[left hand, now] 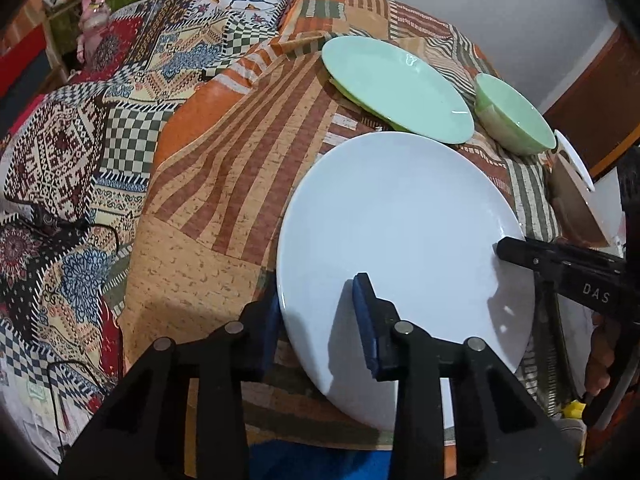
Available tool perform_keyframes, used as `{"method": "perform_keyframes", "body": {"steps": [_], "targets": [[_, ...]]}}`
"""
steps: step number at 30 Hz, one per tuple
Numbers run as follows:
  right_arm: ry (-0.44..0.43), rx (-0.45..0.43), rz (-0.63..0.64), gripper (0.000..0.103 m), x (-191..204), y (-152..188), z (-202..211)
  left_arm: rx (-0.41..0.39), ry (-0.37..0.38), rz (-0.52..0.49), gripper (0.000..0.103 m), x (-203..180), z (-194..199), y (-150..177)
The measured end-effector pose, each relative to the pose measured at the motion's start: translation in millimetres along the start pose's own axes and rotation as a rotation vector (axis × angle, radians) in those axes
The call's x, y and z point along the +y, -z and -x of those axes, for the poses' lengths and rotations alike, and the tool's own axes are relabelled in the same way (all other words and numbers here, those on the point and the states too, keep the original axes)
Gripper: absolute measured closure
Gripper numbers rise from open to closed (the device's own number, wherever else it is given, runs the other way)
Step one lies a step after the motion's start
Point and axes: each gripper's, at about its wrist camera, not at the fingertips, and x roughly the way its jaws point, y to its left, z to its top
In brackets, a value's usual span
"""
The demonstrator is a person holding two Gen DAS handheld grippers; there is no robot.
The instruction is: Organize plates and bowls
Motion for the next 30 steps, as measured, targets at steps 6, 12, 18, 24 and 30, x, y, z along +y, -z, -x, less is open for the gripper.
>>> {"method": "perform_keyframes", "body": {"steps": [6, 12, 18, 24, 30], "targets": [[0.002, -0.001, -0.004, 0.084, 3, 2, 6, -0.013, -0.016, -0.001, 0.069, -4, 10, 4], [0.003, -0.048, 0.009, 0.084, 5, 4, 21, -0.047, -0.013, -0.002, 0.069, -12, 27, 3], [-0.01, -0.109, 0.0, 0.084, 1, 6, 44, -0.101, -0.013, -0.027, 0.069, -28, 51, 0], [-0.02, -0.172, -0.012, 0.084, -3, 10, 70, -0.143, 0.003, -0.05, 0.069, -45, 73, -2], [-0.02, -0.225, -0.03, 0.084, -10, 19, 95, -0.169, 0.016, -0.078, 0.069, -65, 91, 1]]}}
